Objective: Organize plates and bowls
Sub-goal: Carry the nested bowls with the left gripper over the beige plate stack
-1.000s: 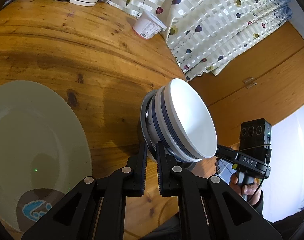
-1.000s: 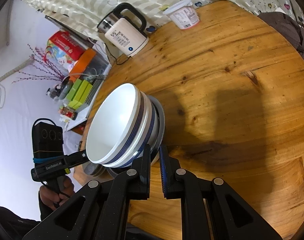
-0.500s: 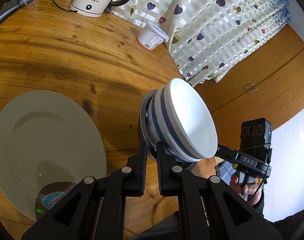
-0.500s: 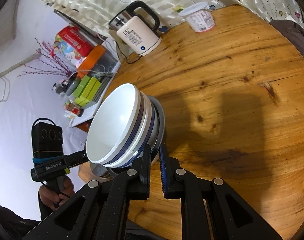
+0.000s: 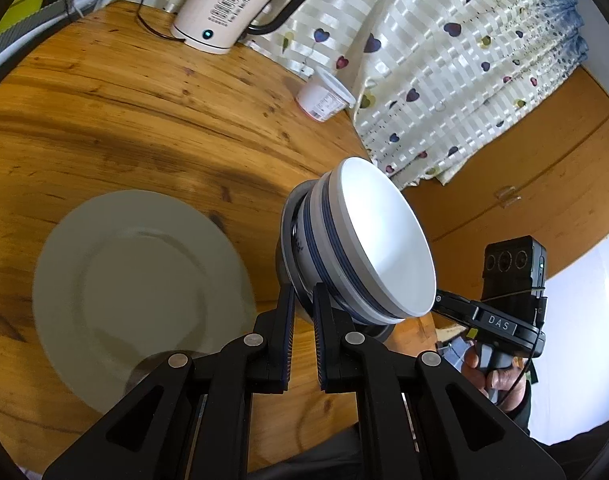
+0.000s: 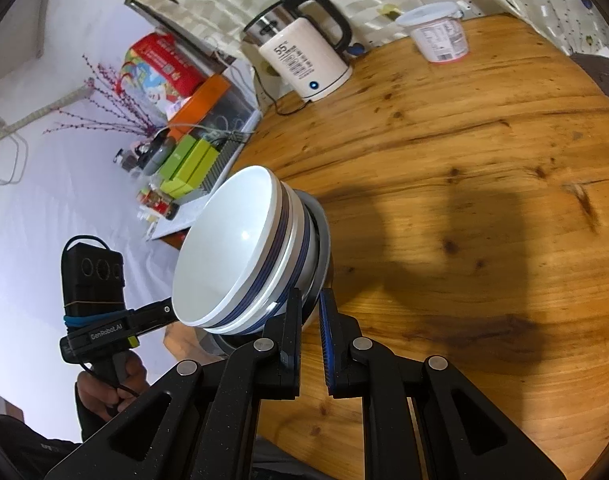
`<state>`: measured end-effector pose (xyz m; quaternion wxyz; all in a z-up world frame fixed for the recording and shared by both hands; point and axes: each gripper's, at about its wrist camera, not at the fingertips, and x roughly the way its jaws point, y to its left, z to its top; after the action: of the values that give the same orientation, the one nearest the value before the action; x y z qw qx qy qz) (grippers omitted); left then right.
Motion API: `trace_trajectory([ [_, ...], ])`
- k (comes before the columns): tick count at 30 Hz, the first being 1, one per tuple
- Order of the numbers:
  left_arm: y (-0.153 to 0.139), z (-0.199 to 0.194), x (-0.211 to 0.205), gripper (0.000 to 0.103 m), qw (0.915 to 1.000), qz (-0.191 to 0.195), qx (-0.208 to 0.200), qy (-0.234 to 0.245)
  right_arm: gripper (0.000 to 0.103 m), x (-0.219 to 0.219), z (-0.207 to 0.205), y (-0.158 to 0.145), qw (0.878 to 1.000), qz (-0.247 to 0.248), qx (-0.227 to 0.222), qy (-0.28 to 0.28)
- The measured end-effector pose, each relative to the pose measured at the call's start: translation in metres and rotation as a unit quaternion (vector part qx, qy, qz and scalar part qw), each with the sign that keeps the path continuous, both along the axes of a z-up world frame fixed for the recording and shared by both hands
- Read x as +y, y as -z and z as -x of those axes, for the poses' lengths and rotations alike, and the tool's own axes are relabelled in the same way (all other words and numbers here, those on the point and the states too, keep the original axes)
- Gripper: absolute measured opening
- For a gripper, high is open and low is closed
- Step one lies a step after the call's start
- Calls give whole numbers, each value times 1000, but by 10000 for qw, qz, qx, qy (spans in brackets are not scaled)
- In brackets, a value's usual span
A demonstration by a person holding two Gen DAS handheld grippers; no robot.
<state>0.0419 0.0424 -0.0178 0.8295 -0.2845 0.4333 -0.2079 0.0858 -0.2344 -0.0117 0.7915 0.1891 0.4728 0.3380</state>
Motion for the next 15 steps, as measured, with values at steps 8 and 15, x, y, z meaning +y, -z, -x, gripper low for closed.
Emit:
trace_trajectory([
  [8, -2, 16, 22, 8, 9996, -41, -30, -263, 10, 25, -2, 0, 9997, -13, 22, -250],
  [15, 1, 28, 41, 8, 9988, -46, 5, -484, 10, 46, -4, 1, 9990, 5, 55, -452],
])
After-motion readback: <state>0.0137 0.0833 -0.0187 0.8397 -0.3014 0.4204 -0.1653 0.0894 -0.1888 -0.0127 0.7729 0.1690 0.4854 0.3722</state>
